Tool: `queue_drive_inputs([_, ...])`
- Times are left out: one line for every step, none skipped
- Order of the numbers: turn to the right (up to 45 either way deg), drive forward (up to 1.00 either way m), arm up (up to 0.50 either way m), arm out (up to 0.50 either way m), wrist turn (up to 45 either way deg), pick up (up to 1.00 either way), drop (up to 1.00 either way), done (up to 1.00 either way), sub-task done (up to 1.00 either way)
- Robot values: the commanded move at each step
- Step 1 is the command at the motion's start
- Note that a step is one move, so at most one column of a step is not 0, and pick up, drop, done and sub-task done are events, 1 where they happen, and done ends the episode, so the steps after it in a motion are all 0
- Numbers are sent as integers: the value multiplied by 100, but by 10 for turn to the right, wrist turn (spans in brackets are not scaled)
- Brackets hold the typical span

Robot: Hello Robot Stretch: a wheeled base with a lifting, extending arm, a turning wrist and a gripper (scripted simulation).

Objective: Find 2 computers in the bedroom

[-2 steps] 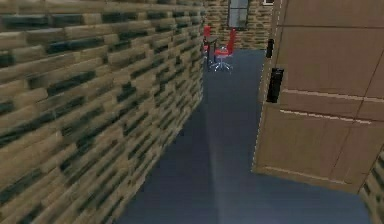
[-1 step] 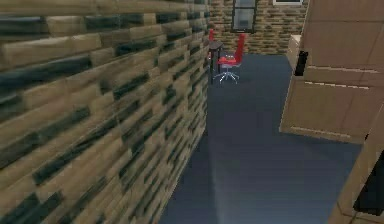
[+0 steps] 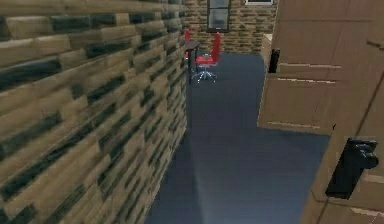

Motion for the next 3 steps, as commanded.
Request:
queue_drive_inputs([0, 60, 0, 0, 0, 0, 0, 0, 0])
queue_drive_inputs([120, 0, 0, 0, 0, 0, 0, 0, 0])
queue_drive_inputs([0, 45, 0, 0, 0, 0, 0, 0, 0])
